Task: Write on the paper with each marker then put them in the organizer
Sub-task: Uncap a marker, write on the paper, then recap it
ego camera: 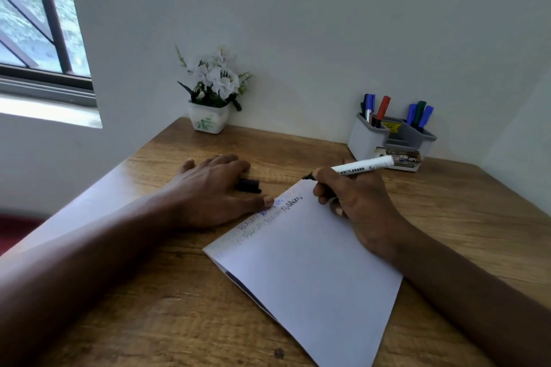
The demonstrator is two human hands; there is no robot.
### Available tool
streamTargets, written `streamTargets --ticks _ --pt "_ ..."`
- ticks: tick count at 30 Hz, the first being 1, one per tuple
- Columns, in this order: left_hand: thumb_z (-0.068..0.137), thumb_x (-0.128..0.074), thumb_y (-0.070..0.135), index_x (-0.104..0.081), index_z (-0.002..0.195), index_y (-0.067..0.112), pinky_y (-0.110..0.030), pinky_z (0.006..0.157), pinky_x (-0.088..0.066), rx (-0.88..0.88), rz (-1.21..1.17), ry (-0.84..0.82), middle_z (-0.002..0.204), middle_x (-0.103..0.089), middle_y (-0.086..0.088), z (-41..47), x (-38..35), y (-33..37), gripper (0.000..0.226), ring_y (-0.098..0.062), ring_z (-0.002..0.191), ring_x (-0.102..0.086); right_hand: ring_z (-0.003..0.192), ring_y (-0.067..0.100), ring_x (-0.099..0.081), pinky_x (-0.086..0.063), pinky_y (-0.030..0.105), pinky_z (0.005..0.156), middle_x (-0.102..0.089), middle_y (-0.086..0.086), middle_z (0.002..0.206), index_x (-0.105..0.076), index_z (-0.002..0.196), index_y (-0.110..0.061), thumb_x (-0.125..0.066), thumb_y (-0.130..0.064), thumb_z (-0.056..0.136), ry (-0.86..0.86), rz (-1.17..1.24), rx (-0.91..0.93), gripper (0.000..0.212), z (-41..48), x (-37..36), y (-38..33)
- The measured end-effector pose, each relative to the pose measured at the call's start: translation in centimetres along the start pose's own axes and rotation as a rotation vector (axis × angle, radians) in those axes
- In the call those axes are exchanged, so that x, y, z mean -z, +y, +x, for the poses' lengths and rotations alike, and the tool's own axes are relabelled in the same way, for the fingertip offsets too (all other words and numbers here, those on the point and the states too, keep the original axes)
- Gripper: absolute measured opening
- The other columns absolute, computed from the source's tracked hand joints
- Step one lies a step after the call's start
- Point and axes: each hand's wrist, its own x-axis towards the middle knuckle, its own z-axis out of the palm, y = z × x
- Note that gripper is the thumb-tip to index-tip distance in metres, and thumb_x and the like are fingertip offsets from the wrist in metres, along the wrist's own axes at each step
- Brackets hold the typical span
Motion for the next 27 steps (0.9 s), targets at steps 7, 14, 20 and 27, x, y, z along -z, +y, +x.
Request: streamTargets --ticks 7,14,20,27 --pt "0.087 -0.067 0.057 -0.064 0.125 0.042 -0.041 0.104 -0.048 -0.028 -0.144 0.236 0.137 -0.061 0.014 -0.5 0.2 0.1 0.041 -0.013 0.124 -0.058 0.079 0.015 -0.070 -0.043 0.022 0.050 -0.079 0.011 0.091 -0.076 0.104 -0.010 -0.068 -0.019 0.091 -0.162 0.191 -0.052 0.018 0.3 0.7 -0.4" --pt "0.089 -0.073 0.040 -0.073 0.104 0.046 -0.036 0.095 -0.052 -0.046 -0.298 0.374 0.102 -0.073 0.024 -0.9 0.3 -0.1 0.016 0.006 0.103 -0.064 0.082 0.017 -0.070 -0.042 0.026 0.058 -0.080 0.008 0.092 -0.080 0.100 -0.018 -0.056 -0.034 0.097 -0.312 0.126 -0.010 0.029 -0.1 1.2 -0.6" --pt "0.091 -0.074 0.027 -0.074 0.110 0.040 -0.041 0.100 -0.051 -0.147 -0.394 0.346 0.104 -0.072 0.030 -1.4 0.5 0.5 0.023 0.009 0.102 -0.066 0.078 0.009 -0.073 -0.044 0.015 0.051 -0.080 0.008 0.091 -0.073 0.107 -0.013 -0.068 -0.015 0.093 -0.427 0.059 0.164 0.014 -1.6 0.9 -1.0" --pt "0.092 -0.072 0.026 -0.073 0.113 0.041 -0.048 0.098 -0.052 -0.220 -0.404 0.325 0.107 -0.074 0.026 -1.5 0.4 0.5 0.026 0.001 0.104 -0.068 0.082 0.014 -0.072 -0.045 0.018 0.053 -0.080 0.006 0.093 -0.069 0.098 -0.009 -0.073 -0.021 0.091 -0.436 0.034 0.225 0.014 -1.4 0.8 -0.8"
